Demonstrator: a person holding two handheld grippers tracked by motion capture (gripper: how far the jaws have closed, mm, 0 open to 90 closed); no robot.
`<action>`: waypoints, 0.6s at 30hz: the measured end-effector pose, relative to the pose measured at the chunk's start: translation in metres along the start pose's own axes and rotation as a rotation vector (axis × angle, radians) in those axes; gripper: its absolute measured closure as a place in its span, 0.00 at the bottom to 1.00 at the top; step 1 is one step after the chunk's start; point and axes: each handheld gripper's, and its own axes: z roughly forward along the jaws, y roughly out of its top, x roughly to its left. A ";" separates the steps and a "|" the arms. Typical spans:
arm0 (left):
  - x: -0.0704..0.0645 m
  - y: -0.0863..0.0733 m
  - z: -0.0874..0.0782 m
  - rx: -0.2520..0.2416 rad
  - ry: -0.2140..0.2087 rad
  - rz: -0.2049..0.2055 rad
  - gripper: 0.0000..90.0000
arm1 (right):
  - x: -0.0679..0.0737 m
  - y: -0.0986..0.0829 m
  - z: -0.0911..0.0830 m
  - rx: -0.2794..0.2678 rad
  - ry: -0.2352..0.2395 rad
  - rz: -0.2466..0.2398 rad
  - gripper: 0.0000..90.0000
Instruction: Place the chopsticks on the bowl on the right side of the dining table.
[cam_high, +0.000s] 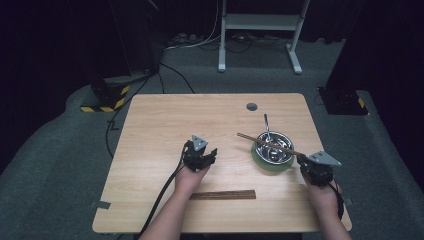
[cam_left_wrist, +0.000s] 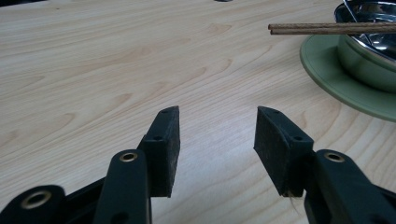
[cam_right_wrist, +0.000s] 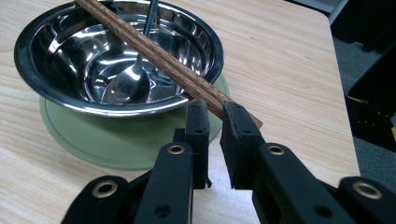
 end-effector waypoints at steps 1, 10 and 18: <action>-0.002 0.001 0.004 0.002 -0.015 -0.016 0.56 | 0.000 0.001 0.001 0.001 0.001 0.005 0.89; -0.014 0.004 0.030 0.018 -0.037 -0.059 0.55 | -0.004 0.003 0.004 0.003 0.000 -0.011 0.89; -0.029 0.003 0.044 0.010 -0.042 -0.015 0.59 | -0.016 0.002 0.009 0.021 0.003 0.004 0.89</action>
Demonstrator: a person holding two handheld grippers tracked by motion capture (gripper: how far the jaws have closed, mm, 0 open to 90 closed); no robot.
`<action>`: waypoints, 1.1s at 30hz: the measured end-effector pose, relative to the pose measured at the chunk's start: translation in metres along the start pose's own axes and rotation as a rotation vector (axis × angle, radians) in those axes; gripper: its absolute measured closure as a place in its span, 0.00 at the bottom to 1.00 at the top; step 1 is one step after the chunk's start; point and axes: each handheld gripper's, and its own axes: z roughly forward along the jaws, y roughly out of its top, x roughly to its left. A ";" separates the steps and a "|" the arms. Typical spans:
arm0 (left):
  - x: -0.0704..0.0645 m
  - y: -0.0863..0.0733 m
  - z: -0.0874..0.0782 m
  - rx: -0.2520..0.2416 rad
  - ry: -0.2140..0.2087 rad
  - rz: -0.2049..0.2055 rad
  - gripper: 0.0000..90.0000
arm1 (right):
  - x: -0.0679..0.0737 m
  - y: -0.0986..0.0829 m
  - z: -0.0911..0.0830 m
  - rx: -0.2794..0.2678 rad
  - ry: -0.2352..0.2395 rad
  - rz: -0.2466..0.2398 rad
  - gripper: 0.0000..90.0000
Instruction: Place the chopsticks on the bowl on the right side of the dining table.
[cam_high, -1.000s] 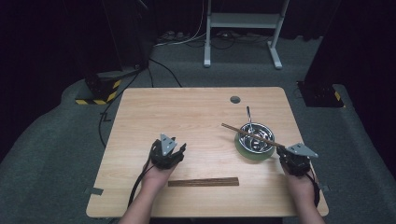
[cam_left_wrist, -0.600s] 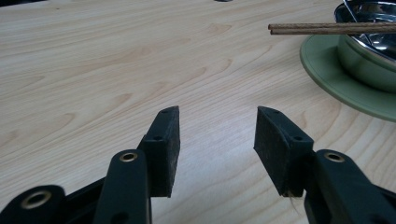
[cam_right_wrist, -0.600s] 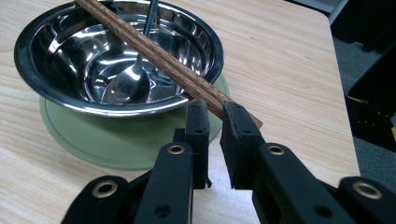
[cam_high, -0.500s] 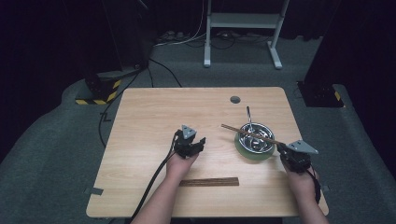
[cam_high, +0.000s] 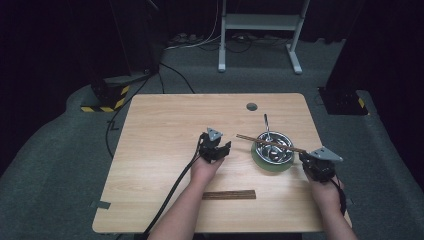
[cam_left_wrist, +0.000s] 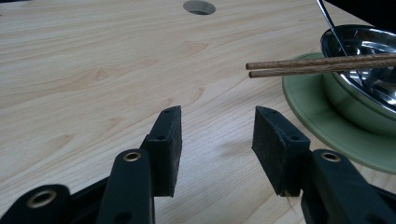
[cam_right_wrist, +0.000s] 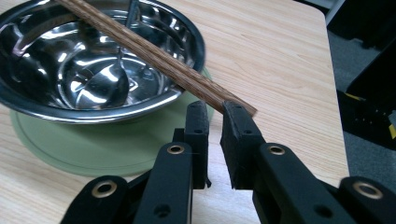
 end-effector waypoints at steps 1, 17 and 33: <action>-0.002 -0.001 0.001 -0.003 -0.006 0.002 0.59 | -0.002 0.000 0.000 0.001 0.001 -0.002 0.89; -0.011 -0.009 0.017 -0.003 0.002 0.042 0.57 | -0.018 0.011 0.011 0.031 -0.026 -0.052 0.88; -0.020 -0.012 0.020 0.006 -0.014 0.045 0.65 | -0.041 0.007 0.018 0.072 -0.018 -0.067 0.87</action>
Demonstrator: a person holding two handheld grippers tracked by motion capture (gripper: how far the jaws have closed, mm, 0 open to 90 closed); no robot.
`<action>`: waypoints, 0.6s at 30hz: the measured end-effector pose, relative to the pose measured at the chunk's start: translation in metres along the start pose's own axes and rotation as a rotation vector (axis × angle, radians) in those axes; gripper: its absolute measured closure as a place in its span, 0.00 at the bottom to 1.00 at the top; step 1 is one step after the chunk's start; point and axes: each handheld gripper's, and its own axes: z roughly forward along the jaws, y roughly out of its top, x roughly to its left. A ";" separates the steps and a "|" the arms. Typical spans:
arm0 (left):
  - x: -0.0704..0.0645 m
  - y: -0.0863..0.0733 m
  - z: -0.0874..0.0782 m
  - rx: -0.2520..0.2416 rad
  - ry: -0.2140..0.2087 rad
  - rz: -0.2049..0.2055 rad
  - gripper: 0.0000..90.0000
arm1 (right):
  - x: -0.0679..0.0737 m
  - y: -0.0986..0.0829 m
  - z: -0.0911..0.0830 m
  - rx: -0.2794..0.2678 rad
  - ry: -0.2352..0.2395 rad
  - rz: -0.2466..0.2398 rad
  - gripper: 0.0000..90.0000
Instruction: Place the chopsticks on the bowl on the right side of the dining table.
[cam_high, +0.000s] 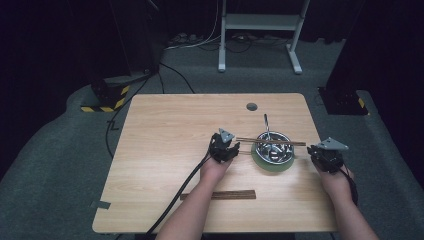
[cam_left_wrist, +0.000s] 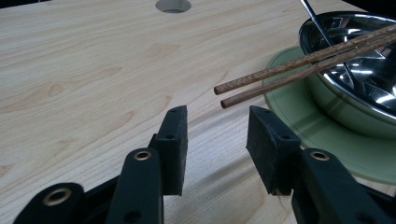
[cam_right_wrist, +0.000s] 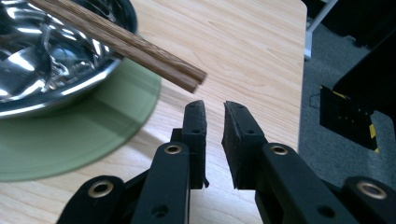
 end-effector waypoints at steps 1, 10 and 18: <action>0.000 0.000 0.000 -0.001 -0.001 0.002 0.65 | -0.002 0.000 -0.001 -0.009 0.003 -0.001 0.87; -0.002 -0.001 0.001 -0.013 0.008 0.006 0.63 | 0.006 -0.010 0.000 -0.082 0.066 0.100 0.81; -0.002 0.000 0.001 -0.024 0.025 0.011 0.58 | 0.013 -0.012 0.001 -0.140 0.069 0.136 0.70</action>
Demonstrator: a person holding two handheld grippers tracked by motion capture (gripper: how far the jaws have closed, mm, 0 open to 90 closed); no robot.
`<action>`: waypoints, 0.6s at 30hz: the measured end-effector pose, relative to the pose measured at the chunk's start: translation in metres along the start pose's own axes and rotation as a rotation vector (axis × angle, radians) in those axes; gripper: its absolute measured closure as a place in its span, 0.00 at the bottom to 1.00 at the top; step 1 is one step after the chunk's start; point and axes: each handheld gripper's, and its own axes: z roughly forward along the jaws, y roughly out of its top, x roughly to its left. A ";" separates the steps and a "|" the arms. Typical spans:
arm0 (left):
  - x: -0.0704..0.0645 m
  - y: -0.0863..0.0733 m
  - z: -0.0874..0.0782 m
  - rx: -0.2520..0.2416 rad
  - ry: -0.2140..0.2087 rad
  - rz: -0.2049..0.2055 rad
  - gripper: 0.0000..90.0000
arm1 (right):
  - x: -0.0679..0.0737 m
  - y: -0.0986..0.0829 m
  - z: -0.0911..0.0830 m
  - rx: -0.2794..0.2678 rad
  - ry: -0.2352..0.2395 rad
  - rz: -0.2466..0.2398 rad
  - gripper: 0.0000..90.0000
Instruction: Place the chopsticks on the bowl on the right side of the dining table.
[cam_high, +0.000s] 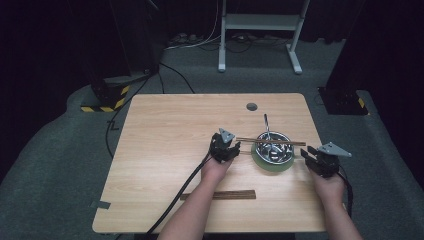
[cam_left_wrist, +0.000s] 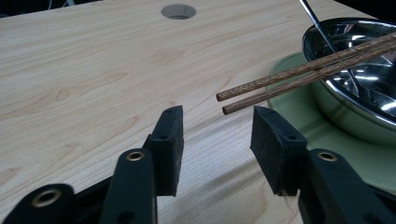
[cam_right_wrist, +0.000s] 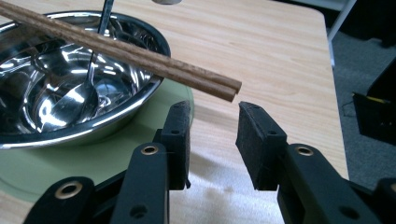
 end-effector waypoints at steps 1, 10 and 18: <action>-0.001 0.000 0.000 -0.006 -0.003 -0.002 0.58 | 0.000 0.000 0.001 -0.007 -0.005 -0.005 0.70; -0.006 -0.001 -0.001 -0.016 0.002 0.001 0.57 | 0.007 -0.002 0.000 -0.048 -0.055 -0.017 0.71; -0.008 -0.002 0.000 -0.033 0.018 0.029 0.70 | 0.006 -0.001 0.003 -0.048 -0.092 -0.023 0.79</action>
